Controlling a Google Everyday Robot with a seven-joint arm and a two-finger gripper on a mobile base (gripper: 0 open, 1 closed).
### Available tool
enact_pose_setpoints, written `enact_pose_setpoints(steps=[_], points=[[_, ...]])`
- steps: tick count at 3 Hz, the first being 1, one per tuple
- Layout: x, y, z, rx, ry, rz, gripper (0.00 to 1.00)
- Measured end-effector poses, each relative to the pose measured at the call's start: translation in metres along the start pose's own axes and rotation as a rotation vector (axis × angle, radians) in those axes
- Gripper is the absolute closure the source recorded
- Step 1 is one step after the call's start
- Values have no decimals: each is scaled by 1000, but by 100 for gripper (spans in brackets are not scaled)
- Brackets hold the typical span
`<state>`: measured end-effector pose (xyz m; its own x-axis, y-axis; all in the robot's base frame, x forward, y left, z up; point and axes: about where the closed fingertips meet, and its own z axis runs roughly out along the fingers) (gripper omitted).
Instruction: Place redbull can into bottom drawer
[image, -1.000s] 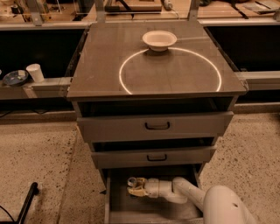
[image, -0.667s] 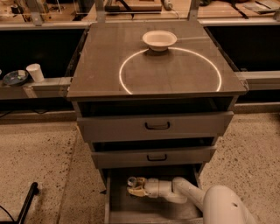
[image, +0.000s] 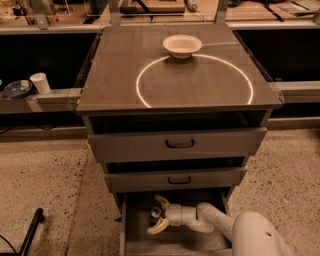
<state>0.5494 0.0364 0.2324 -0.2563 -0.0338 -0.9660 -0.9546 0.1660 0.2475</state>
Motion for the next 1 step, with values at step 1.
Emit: enact_pose_setpoints(steps=[1], points=[[0,0,0,0,0,0,0]])
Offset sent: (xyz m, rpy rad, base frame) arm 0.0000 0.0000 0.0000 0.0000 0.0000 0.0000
